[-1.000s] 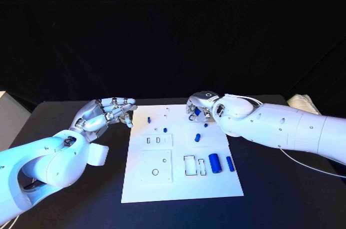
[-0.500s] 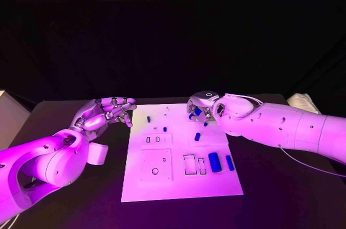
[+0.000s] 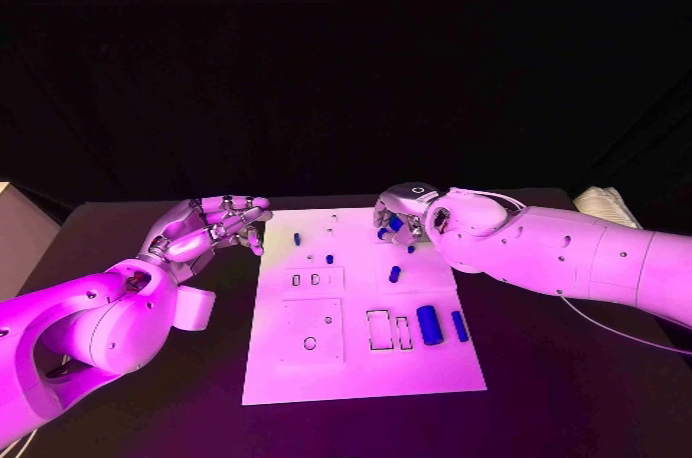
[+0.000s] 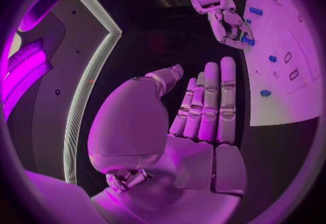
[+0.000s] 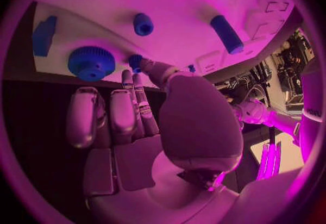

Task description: Assemble the parts on the task board

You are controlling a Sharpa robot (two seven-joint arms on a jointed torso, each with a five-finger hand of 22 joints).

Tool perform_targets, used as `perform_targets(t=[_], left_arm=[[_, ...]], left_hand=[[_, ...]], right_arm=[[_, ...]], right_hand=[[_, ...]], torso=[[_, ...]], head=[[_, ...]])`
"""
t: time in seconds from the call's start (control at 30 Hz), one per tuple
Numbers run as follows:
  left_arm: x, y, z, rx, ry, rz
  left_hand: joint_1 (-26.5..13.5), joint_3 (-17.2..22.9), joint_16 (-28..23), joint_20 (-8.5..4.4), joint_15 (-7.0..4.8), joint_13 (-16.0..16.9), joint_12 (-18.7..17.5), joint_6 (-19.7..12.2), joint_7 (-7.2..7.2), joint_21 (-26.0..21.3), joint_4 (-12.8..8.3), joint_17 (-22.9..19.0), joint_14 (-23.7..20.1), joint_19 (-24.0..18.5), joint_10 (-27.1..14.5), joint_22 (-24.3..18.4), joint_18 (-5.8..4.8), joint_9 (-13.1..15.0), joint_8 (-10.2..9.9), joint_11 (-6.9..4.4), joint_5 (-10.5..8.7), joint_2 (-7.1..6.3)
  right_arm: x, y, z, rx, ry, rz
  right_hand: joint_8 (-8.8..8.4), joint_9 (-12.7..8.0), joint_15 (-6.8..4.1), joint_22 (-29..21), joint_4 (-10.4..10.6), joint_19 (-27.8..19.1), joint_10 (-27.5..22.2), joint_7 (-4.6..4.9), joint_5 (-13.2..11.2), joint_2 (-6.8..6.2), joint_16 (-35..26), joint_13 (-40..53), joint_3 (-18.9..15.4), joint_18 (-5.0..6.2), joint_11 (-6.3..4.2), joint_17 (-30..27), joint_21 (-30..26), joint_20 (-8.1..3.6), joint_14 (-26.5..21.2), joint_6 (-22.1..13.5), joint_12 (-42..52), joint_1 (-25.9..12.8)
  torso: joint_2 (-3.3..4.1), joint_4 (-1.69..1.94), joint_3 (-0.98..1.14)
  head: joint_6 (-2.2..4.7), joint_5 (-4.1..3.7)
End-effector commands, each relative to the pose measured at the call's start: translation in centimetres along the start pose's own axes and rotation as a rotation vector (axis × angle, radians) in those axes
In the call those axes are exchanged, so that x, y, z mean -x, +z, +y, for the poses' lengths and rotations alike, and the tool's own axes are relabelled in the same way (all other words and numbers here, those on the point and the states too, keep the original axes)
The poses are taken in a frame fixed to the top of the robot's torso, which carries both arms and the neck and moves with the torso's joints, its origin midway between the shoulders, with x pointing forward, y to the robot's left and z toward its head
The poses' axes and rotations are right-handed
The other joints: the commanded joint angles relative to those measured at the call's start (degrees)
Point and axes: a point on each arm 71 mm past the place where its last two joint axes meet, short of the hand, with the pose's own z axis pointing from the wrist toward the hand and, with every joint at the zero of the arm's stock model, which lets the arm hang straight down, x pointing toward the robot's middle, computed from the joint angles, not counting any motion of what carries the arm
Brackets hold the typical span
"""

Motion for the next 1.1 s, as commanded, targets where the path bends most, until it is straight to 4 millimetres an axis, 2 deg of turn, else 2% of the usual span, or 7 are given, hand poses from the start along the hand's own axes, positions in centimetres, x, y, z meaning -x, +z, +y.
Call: perform_targets(t=[0.03, 0.27, 0.57, 0.67, 0.8, 1.1], left_arm=[[-0.2, 0.1, -0.1, -0.006, -0.004, 0.022], [-0.2, 0.1, -0.1, -0.004, -0.004, 0.022], [-0.2, 0.1, -0.1, -0.002, -0.005, 0.023], [-0.2, 0.1, -0.1, -0.002, -0.004, 0.023], [-0.2, 0.1, -0.1, -0.001, -0.004, 0.023], [0.0, 0.1, -0.1, -0.001, -0.002, 0.018]], left_hand=[[-0.33, 0.32, 0.27, 0.02, -0.15, 0.03, -0.39, -0.19, 0.2, 0.38, 0.02, 0.06, -0.43, -0.51, -0.5, 0.06, 1.16, 0.08, -0.36, -0.06, 0.04, 0.13], [-0.33, 0.32, 0.27, 0.02, -0.15, 0.03, -0.39, -0.19, 0.2, 0.38, 0.02, 0.06, -0.43, -0.51, -0.5, 0.06, 1.16, 0.08, -0.36, -0.06, 0.04, 0.13], [-0.35, 0.35, 0.27, 0.05, -0.12, 0.04, -0.38, -0.24, 0.22, 0.48, 0.03, 0.05, -0.51, -0.64, -0.56, 0.13, 1.16, 0.09, -0.39, -0.04, 0.04, 0.18], [-0.39, 0.38, 0.28, 0.07, -0.11, 0.05, -0.36, -0.24, 0.22, 0.53, 0.07, 0.04, -0.53, -0.71, -0.58, 0.17, 1.16, 0.11, -0.39, -0.03, 0.04, 0.26], [-0.39, 0.38, 0.28, 0.07, -0.11, 0.05, -0.36, -0.24, 0.22, 0.53, 0.07, 0.04, -0.53, -0.71, -0.58, 0.17, 1.16, 0.11, -0.39, -0.03, 0.04, 0.26], [-0.39, 0.42, 0.3, 0.09, -0.1, 0.05, -0.34, -0.23, 0.21, 0.59, 0.08, 0.03, -0.56, -0.77, -0.58, 0.21, 1.17, 0.13, -0.39, -0.03, 0.04, 0.32]], right_arm=[[-0.1, 0.0, 0.0, -0.001, -0.013, 0.006], [-0.2, -0.1, 0.0, -0.003, -0.014, 0.019], [-0.4, -0.1, 0.2, 0.005, -0.009, 0.021], [-0.3, -0.1, 0.2, 0.005, 0.008, -0.001], [0.0, -0.2, 0.3, -0.002, 0.042, -0.048], [1.1, -0.3, 0.7, -0.019, 0.067, -0.16]], right_hand=[[0.12, 0.23, 0.04, 1.42, 0.02, 0.9, 1.7, -0.31, 0.36, 0.53, 0.54, 0.37, 0.42, -0.39, -0.17, 0.63, 1.06, -0.28, 0.41, 0.34, 0.59, 0.8], [0.71, 0.84, -0.55, 4.72, -0.57, 2.29, 4.73, -0.73, 0.24, 1.43, 1.37, 1.23, 1.82, -1.04, -0.92, 1.45, 3.45, -0.81, 0.7, 1.22, 1.1, 1.72], [1.18, 1.36, -0.9, 6.8, -1.02, 3.09, 6.5, -1.0, 0.1, 1.91, 1.84, 1.87, 2.3, -1.46, -1.37, 1.87, 4.95, -1.15, 0.83, 1.9, 1.27, 1.93], [1.6, 1.72, -1.14, 7.33, -1.12, 3.28, 7.41, -1.27, 0.1, 2.4, 2.17, 2.27, 2.38, -1.56, -1.67, 2.24, 5.33, -1.34, 0.93, 2.51, 1.39, 1.92], [2.36, 2.43, -1.49, 8.26, -0.81, 3.61, 8.4, -1.77, -0.41, 3.73, 2.75, 2.82, 2.3, -1.73, -2.1, 2.95, 6.0, -1.63, 1.13, 3.43, 1.44, 1.54], [2.5, 2.79, -1.58, 8.51, -1.35, 3.66, 8.49, -1.69, -0.01, 3.77, 2.84, 3.08, 2.34, -1.78, -2.16, 2.96, 6.16, -1.78, 1.13, 3.31, 1.21, 1.86]], torso=[[0.02, 0.06, -0.02], [0.01, 0.1, -0.03], [0.06, 0.12, -0.07], [0.04, 0.14, -0.06], [-0.03, 0.18, -0.1], [-0.07, 0.13, -0.12]], head=[[-0.06, -0.06], [-0.2, -0.12], [-0.42, -0.09], [-0.39, -0.18], [-0.43, -0.08], [-0.28, 0.08]])
